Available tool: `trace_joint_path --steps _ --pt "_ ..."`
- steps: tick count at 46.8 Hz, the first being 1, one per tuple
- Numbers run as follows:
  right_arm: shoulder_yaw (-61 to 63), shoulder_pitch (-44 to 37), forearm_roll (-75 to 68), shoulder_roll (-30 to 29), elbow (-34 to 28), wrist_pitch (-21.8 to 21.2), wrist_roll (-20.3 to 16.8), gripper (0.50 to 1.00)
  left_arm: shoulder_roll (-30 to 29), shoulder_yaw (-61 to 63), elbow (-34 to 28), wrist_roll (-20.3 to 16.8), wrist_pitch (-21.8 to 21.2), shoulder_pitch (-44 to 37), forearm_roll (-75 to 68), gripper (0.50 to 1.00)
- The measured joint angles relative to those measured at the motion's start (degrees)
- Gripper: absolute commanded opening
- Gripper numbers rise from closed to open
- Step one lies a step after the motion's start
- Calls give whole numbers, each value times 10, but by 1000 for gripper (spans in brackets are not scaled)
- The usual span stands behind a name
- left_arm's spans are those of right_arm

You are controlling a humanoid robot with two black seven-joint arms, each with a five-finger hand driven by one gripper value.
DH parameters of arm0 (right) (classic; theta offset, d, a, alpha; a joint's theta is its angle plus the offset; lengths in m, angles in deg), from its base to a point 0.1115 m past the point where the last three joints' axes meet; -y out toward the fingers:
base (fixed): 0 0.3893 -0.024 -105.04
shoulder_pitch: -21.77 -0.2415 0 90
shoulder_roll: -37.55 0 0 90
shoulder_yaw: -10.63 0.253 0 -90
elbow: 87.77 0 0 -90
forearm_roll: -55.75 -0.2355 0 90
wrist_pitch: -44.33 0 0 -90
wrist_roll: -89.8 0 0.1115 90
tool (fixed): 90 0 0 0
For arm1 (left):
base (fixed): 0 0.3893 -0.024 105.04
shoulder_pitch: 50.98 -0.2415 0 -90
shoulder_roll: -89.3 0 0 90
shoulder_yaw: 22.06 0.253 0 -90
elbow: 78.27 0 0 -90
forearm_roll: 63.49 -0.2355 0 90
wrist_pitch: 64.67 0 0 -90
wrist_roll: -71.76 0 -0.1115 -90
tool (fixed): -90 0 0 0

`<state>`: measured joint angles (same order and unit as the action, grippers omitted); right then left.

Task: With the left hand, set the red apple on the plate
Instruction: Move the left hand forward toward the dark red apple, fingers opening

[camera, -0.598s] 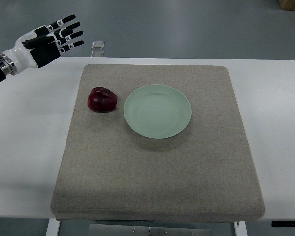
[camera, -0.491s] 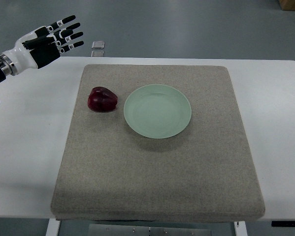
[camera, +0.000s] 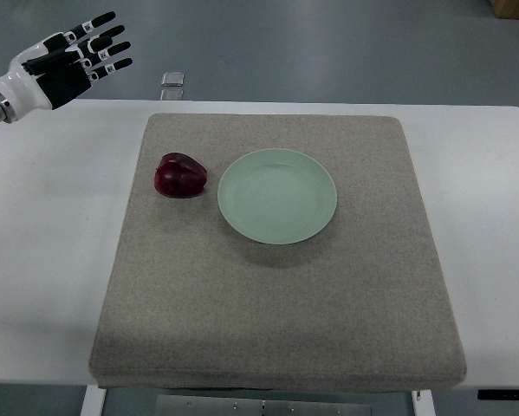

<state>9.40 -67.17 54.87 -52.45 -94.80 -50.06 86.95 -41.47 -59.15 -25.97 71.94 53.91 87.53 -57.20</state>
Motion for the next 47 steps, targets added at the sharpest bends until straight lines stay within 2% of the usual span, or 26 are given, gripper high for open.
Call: trace_joint_path --steps 8,24,35,42,47 --pt "0 0 0 0 0 0 0 930 0 3 2 0 2 4 -41 996" --pt "0 0 0 0 0 0 0 928 -13 -18 17 -10 0 21 -285 996" --pt "0 0 0 0 0 0 0 928 -19 -28 46 -10 4 35 -514 996" --pt "0 0 0 0 0 0 0 930 -21 -26 47 -11 6 49 -601 996" --pt "0 0 0 0 0 0 0 930 -38 -20 78 -24 6 50 -648 996"
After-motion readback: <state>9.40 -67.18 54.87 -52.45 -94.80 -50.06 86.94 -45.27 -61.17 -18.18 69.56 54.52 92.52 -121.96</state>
